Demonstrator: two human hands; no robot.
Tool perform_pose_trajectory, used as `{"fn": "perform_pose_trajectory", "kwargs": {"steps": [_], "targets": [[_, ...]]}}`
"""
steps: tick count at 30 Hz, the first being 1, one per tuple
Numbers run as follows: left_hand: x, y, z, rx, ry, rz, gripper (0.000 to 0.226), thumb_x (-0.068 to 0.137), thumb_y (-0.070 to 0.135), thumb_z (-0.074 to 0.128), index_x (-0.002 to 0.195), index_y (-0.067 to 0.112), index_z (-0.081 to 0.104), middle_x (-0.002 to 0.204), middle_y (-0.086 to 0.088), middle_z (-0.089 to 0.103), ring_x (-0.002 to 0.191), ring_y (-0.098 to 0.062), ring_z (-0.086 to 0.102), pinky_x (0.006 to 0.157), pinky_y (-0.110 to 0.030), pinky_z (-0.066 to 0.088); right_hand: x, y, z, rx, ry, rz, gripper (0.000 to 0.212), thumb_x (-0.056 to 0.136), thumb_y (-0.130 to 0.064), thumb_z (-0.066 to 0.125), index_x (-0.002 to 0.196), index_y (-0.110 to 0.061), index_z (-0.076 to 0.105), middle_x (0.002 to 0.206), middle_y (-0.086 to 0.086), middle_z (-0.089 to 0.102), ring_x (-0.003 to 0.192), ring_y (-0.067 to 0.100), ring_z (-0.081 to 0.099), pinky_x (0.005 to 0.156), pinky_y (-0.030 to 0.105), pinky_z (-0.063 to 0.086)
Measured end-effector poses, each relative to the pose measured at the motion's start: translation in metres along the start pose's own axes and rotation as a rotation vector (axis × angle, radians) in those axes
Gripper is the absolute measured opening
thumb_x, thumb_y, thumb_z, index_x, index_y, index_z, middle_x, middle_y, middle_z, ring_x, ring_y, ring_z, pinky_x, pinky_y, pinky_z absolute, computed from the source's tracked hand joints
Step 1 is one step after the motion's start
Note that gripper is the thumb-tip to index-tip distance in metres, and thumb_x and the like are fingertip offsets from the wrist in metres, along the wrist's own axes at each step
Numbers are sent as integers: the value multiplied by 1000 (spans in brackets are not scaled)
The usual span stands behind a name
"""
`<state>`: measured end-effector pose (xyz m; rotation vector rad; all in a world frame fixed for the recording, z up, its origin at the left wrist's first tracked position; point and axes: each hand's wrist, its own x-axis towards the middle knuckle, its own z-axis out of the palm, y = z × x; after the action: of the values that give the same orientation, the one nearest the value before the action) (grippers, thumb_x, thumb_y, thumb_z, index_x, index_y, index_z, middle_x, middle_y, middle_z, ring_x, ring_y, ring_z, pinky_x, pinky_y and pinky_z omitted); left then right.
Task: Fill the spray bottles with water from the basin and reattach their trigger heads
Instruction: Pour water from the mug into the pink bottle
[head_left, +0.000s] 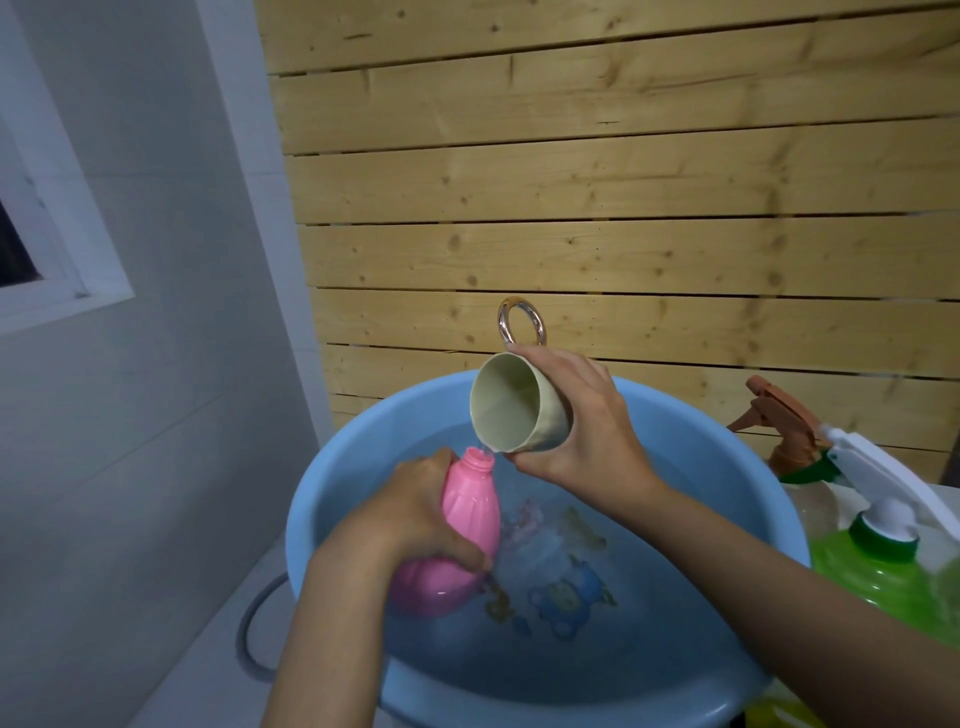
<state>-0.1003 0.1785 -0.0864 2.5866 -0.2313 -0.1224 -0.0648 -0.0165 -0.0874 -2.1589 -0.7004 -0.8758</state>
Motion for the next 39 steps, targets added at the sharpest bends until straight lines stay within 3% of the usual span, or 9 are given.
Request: {"fn": "perform_pose_trajectory", "kwargs": {"steps": [9, 21, 39], "targets": [[0, 0, 0, 1, -9, 0, 73, 49, 37, 91, 107, 26, 49, 109, 5, 54, 98, -17, 54, 82, -38, 52, 1, 1, 0, -16, 4, -13, 89, 54, -21, 85, 135, -30, 49, 130, -15, 49, 118, 15, 44, 96, 7, 28], [1, -1, 1, 18, -24, -14, 75, 50, 37, 91, 110, 26, 48, 112, 5, 53, 101, -18, 53, 84, -38, 52, 1, 3, 0, -34, -10, -36, 89, 55, -21, 84, 136, -31, 48, 132, -12, 49, 120, 17, 43, 99, 10, 28], [1, -2, 1, 9, -28, -5, 74, 48, 39, 92, 107, 27, 49, 109, 6, 54, 99, -16, 54, 83, -36, 52, 1, 2, -1, -59, -9, -43, 92, 56, -18, 85, 138, -32, 47, 134, -9, 48, 124, 18, 40, 102, 25, 36]]}}
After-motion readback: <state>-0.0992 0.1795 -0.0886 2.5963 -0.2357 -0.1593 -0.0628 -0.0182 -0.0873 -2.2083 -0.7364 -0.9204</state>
